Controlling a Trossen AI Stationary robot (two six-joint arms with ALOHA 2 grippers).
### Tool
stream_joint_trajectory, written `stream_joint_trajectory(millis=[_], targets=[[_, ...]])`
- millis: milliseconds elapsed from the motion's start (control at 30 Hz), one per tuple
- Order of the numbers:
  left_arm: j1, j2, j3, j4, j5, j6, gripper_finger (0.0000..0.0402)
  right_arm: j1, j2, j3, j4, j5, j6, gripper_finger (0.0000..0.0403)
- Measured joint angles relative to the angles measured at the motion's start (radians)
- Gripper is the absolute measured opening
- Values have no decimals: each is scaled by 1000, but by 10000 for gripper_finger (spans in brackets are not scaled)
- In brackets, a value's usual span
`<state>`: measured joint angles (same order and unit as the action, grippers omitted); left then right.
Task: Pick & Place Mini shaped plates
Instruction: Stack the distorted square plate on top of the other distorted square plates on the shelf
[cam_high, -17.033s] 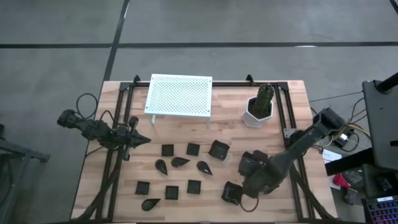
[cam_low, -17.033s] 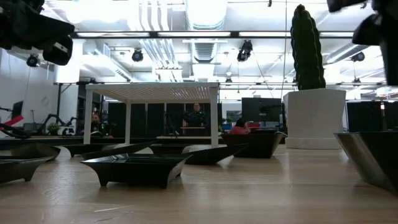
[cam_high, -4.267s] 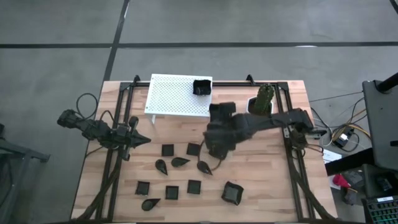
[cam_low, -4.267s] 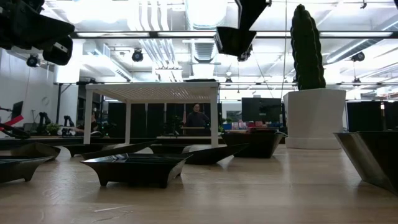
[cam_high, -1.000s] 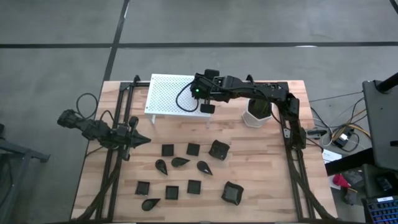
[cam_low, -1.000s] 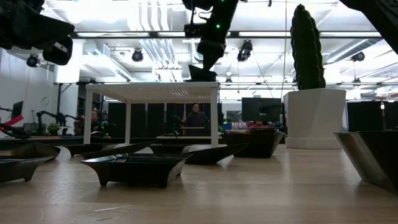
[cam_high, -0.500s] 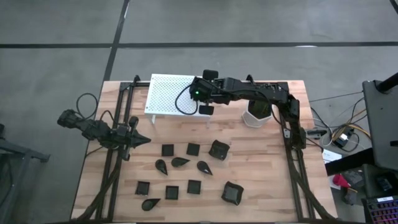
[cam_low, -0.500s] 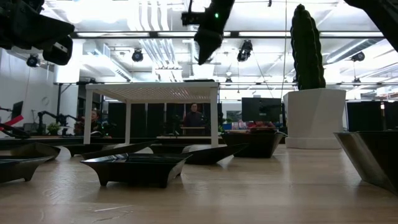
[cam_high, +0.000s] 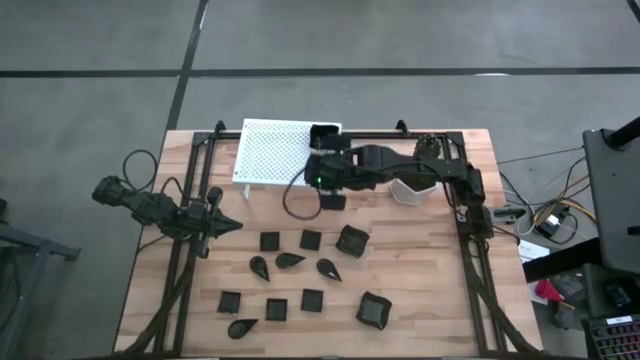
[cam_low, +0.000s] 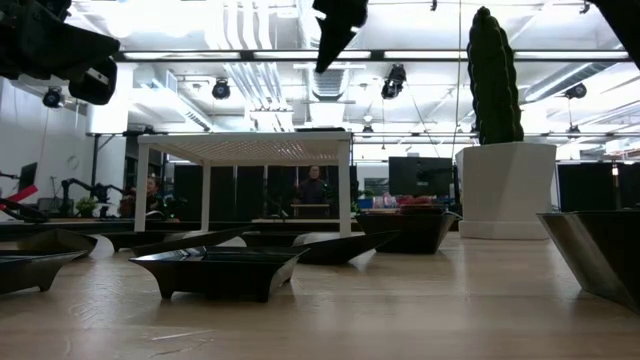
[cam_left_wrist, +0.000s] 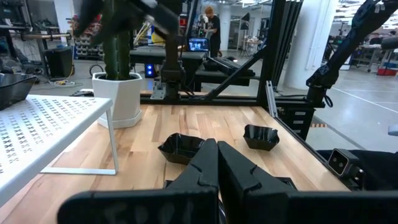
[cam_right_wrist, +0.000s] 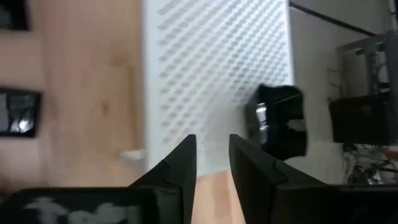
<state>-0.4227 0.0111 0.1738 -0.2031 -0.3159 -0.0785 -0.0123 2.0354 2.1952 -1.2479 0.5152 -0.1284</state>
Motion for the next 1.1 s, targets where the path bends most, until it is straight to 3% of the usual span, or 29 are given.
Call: stream_joint_trajectory(millis=[333,933,1100], targets=[[0,0,0,0,0,0,0,106,0,-10,-63,-75,145,13],[0,0,0,0,0,0,0,347,-2,-82,-169,-80,377,8],[0,0,0,0,0,0,0,441,-2,-118,-186,-79,524,8]])
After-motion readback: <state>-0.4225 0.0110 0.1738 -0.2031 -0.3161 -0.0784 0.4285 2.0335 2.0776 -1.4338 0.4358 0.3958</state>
